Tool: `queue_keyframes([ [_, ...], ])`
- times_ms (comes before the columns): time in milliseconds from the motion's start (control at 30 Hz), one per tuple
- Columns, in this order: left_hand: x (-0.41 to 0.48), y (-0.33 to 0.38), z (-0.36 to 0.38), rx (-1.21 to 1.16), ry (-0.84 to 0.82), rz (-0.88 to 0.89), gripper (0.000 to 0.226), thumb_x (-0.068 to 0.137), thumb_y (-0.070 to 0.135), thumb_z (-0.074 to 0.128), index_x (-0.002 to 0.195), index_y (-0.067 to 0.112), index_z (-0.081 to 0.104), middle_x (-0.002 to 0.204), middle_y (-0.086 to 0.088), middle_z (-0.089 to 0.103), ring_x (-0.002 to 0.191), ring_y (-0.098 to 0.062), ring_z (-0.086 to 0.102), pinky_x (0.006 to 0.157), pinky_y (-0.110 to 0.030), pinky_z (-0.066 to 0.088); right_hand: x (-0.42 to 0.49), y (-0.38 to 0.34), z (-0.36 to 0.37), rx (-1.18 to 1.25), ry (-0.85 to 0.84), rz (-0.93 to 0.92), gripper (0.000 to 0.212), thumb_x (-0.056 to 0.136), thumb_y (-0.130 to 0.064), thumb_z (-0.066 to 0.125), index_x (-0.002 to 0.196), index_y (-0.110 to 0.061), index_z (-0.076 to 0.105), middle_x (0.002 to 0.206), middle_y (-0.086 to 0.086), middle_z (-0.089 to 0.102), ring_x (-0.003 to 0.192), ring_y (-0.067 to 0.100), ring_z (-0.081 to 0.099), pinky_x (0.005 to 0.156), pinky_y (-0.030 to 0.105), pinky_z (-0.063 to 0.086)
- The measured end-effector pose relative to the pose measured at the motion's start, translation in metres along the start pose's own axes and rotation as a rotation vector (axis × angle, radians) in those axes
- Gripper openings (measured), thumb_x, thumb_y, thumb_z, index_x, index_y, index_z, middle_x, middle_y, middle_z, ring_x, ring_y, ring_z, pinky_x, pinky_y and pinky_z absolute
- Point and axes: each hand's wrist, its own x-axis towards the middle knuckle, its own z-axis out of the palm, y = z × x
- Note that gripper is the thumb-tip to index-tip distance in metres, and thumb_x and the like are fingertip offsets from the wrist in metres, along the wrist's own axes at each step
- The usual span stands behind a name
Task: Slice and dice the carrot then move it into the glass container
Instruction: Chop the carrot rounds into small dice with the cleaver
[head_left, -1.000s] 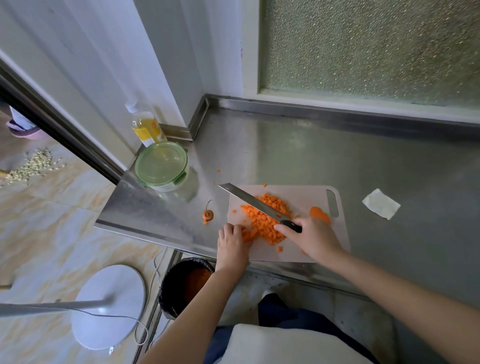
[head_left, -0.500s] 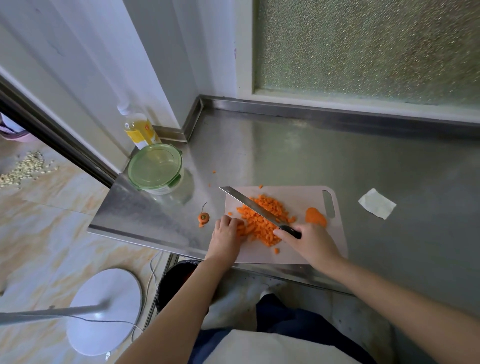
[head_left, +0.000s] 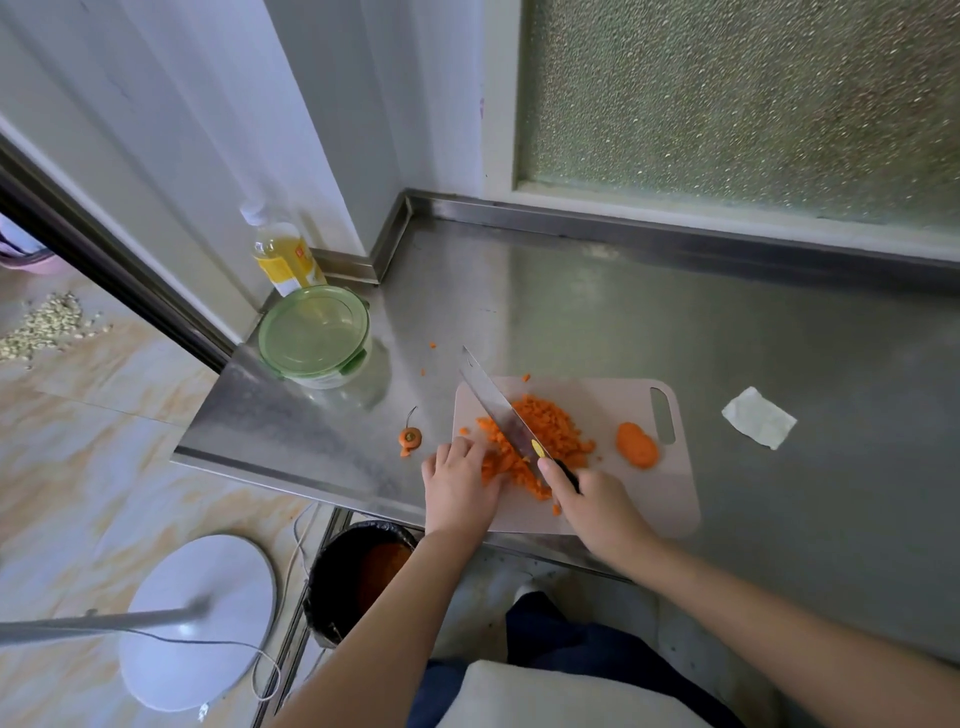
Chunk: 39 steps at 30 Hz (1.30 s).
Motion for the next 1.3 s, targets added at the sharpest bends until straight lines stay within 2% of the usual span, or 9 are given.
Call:
queue_keyframes([
  [100,0.001,0.003,0.002,-0.006,0.013,0.001,0.027,0.088,0.033,0.056,0.113,0.025,0.061,0.118,0.002,0.053,0.114,-0.021,0.041,0.094,-0.032,0.023,0.0,-0.003,0.002,-0.019,0.004,-0.008,0.063,0.096,-0.053,0.036,0.072,-0.001,0.062,0.062,0.007,0.055,0.068,0.027,0.059,0.068,0.035,0.047],
  [300,0.002,0.002,0.0,0.012,-0.025,0.026,0.03,0.09,0.035,0.051,0.114,0.019,0.057,0.12,-0.002,0.05,0.115,-0.024,0.041,0.096,-0.035,0.025,0.002,-0.005,0.005,-0.064,-0.03,0.014,0.058,0.096,-0.054,0.034,0.063,-0.01,0.053,0.059,0.002,0.052,0.058,0.017,0.051,0.055,0.027,0.037],
  [433,0.003,0.002,-0.002,-0.026,-0.018,-0.018,0.029,0.088,0.041,0.054,0.112,0.024,0.059,0.115,0.002,0.049,0.113,-0.02,0.039,0.096,-0.033,0.025,0.009,-0.004,0.005,-0.053,-0.025,0.028,0.06,0.094,-0.058,0.034,0.061,-0.011,0.051,0.062,0.005,0.055,0.064,0.023,0.056,0.062,0.033,0.044],
  [567,0.009,0.009,-0.003,-0.012,-0.045,-0.06,0.03,0.088,0.035,0.052,0.114,0.02,0.056,0.118,0.0,0.047,0.112,-0.022,0.037,0.095,-0.033,0.026,0.013,-0.004,0.003,-0.033,-0.004,0.005,0.06,0.092,-0.06,0.034,0.06,-0.013,0.053,0.065,0.009,0.061,0.07,0.026,0.061,0.072,0.04,0.051],
  [767,0.009,0.012,-0.002,0.044,-0.081,-0.005,0.032,0.091,0.027,0.043,0.12,0.014,0.05,0.121,-0.002,0.046,0.113,-0.022,0.037,0.098,-0.034,0.025,0.012,-0.007,-0.002,-0.026,0.008,0.002,0.057,0.095,-0.053,0.037,0.052,-0.017,0.046,0.055,0.002,0.05,0.064,0.024,0.055,0.066,0.036,0.046],
  [967,0.012,0.014,-0.006,-0.016,-0.13,-0.008,0.028,0.099,0.018,0.037,0.124,0.011,0.048,0.128,-0.005,0.042,0.118,-0.023,0.033,0.101,-0.032,0.023,0.012,-0.013,-0.008,-0.012,0.015,-0.002,0.055,0.097,-0.049,0.039,0.051,-0.018,0.043,0.05,-0.002,0.045,0.054,0.017,0.048,0.058,0.031,0.038],
  [1167,0.018,0.012,-0.022,-0.178,-0.042,-0.001,0.022,0.099,0.018,0.039,0.114,0.013,0.055,0.119,-0.004,0.049,0.111,-0.021,0.036,0.094,-0.028,0.025,0.013,-0.017,-0.01,0.001,0.007,-0.021,0.054,0.097,-0.048,0.038,0.053,-0.017,0.039,0.049,-0.003,0.041,0.046,0.01,0.043,0.049,0.021,0.03],
  [1300,0.022,-0.003,-0.033,-0.155,0.063,0.002,0.017,0.098,0.018,0.042,0.107,0.015,0.057,0.111,-0.001,0.055,0.108,-0.021,0.043,0.088,-0.027,0.023,0.013,-0.014,-0.007,0.017,0.001,-0.009,0.055,0.095,-0.054,0.038,0.053,-0.018,0.041,0.048,-0.004,0.042,0.05,0.015,0.045,0.056,0.029,0.036],
])
